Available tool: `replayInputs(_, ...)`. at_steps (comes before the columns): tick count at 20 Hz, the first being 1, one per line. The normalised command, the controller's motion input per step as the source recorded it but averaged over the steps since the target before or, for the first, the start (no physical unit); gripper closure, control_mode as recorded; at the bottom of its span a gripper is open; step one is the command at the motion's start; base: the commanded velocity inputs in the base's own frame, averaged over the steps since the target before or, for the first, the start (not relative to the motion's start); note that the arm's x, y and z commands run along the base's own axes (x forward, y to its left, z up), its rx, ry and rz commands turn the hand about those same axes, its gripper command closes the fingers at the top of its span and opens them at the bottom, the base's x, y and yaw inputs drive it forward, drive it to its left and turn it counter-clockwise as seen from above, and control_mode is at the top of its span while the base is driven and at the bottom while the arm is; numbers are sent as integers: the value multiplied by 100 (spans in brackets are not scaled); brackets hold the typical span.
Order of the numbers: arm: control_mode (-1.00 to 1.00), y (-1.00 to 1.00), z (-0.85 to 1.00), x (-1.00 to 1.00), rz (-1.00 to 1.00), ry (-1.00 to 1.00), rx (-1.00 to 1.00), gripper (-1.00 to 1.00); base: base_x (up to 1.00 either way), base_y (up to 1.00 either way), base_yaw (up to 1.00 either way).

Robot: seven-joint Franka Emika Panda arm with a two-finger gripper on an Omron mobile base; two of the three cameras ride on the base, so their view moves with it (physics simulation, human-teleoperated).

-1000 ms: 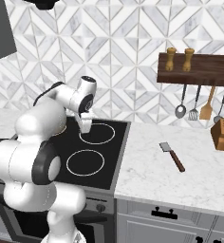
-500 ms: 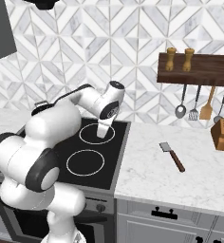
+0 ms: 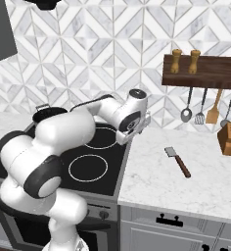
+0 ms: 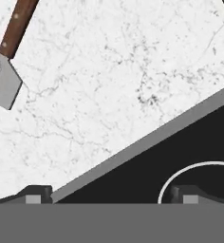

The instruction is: Put the onion and lemon in the pot. Retrieve the spatula and lightly stir the vegetables in the pot.

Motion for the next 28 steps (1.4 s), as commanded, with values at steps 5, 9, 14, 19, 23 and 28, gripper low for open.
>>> replayInputs(5, -100, -100, -9, -9, -58, 9, 1, -100, 0, 0, 0)
replayInputs(9, -100, -86, -25, -28, -49, 1, 1, -100, 0, 0, 0)
replayInputs(14, -100, -53, -28, -21, -22, 0, 0, -100, 0, 0, 0)
replayInputs(19, -100, -24, -15, -8, -4, 0, 4, -100, 0, 0, 0)
replayInputs(23, -100, -25, -8, 0, 0, 0, 6, -100, 0, 0, 0)
replayInputs(28, -100, -50, -17, 0, 0, 0, 2, -100, 0, 0, 0)
